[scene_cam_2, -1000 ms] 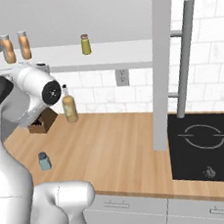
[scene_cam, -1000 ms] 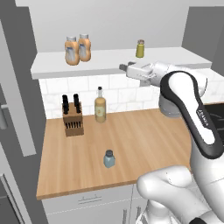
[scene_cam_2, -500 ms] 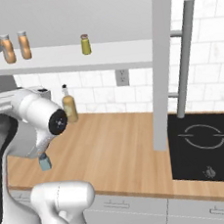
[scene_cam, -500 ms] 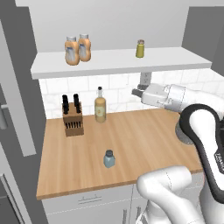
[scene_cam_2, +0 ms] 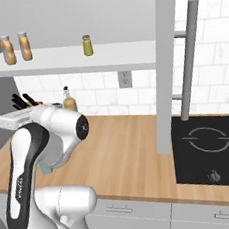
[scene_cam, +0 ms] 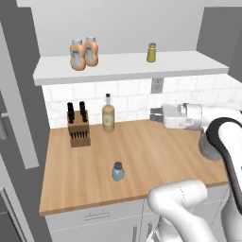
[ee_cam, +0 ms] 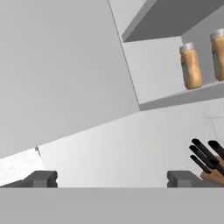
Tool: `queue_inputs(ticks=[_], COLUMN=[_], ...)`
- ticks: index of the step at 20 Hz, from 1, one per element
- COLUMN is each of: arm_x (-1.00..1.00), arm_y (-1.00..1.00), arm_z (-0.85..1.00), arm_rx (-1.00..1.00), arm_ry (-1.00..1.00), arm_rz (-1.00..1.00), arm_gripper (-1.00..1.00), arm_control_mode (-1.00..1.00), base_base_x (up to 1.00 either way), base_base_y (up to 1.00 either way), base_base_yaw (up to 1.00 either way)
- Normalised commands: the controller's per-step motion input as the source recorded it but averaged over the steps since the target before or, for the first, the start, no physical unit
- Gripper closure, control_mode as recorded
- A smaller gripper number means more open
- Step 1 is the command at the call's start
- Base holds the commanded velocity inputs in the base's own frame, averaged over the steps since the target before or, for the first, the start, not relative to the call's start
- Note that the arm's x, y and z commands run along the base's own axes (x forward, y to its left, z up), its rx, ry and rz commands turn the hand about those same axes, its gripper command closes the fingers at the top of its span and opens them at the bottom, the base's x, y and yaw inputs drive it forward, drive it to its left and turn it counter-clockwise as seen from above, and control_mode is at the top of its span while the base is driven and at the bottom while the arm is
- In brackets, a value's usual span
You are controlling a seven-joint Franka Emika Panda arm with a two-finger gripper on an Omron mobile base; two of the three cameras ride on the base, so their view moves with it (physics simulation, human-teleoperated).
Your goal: Put the shaker and condiment bottle from the counter next to their counterparts in the cabinet.
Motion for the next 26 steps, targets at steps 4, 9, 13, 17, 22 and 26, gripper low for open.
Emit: queue_inputs(ticks=[4,9,13,17,22,26], arm_x=[0.0,0.0,0.13,0.36,0.51,0.2], arm_y=[0.03,0.17,0.27,0.06,0.0,0.0], arm_z=[-0.72,-0.82,-0.6,-0.5,-0.37,-0.43], arm_rx=[-0.11,-0.14,-0.14,-0.11,-0.02,-0.07], arm_ry=[0.0,0.0,0.0,0.0,-0.01,0.02], arm_rz=[0.2,0.21,0.2,0.29,0.35,0.33], arm_gripper=[-1.0,-1.0,-1.0,-1.0,-1.0,-1.0], arm_control_mode=[-1.0,-1.0,-1.0,-1.0,-1.0,-1.0], base_base_x=[0.0,0.0,0.0,0.0,0.0,0.0], base_base_y=[0.0,0.0,0.0,0.0,0.0,0.0], base_base_yaw=[0.0,0.0,0.0,0.0,0.0,0.0])
